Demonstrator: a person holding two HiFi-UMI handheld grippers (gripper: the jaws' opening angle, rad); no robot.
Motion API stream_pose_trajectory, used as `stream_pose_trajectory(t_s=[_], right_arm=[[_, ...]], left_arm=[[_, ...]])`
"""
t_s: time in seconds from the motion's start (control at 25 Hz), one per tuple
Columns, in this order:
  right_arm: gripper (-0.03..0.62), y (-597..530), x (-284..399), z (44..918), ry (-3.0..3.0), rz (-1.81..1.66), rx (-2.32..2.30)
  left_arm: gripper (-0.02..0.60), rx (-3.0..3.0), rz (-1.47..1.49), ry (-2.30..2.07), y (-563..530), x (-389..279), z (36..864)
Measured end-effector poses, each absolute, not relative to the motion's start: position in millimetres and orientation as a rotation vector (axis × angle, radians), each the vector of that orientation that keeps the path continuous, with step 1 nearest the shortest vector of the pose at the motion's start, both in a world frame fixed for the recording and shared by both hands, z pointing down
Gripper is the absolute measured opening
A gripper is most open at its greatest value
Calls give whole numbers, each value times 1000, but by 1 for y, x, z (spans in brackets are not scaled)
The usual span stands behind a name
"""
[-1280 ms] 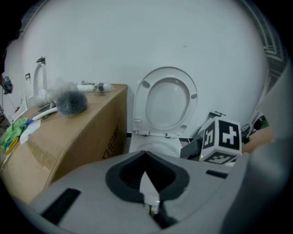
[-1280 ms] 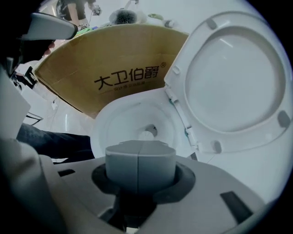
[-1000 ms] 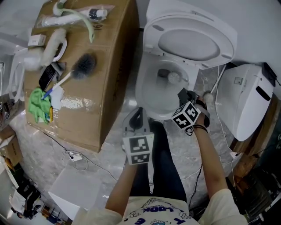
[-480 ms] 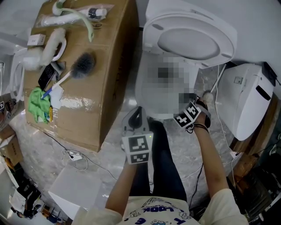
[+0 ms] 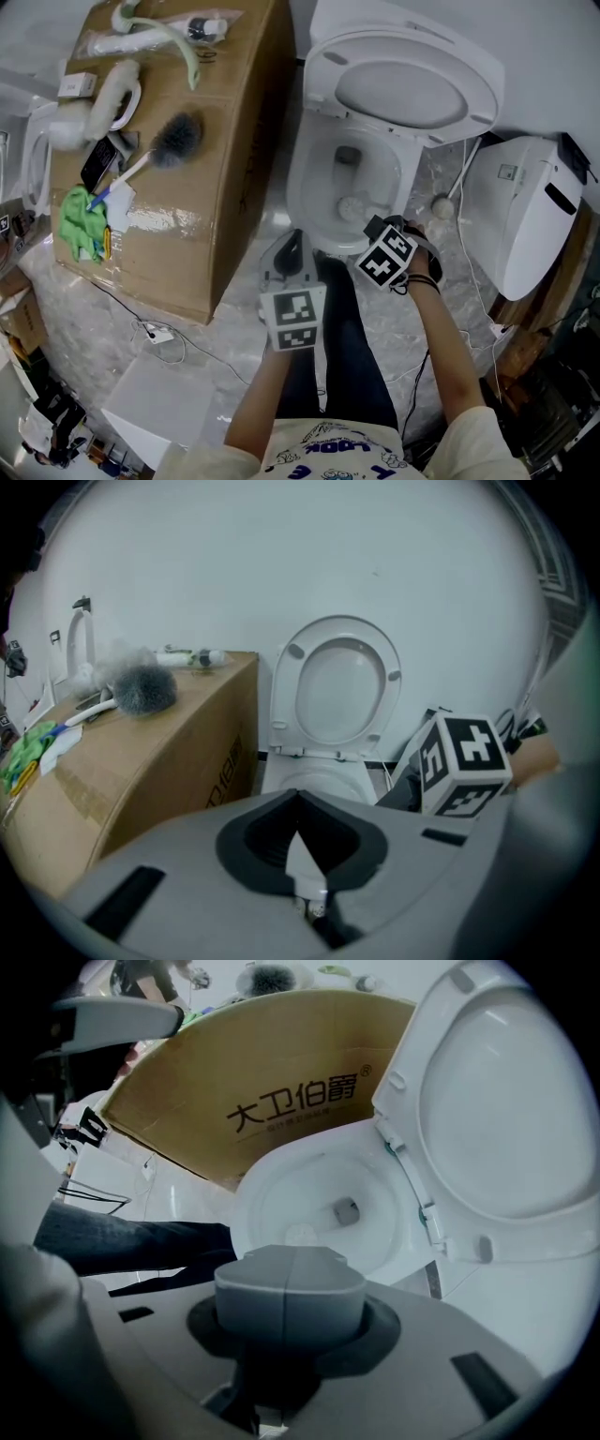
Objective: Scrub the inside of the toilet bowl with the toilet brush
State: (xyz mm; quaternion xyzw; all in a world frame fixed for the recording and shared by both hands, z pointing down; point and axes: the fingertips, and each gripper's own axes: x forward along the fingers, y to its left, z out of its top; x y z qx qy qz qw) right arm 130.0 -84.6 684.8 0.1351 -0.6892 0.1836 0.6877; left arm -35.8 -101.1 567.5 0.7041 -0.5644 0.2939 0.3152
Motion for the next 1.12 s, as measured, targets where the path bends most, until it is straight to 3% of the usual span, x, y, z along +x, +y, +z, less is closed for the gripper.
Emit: stream_pose_trajectory(t_s=[1.12], right_arm=[[165, -132, 109, 766, -1555, 492, 641]], left_arm=[[1, 1842, 810, -1481, -102, -40, 579]])
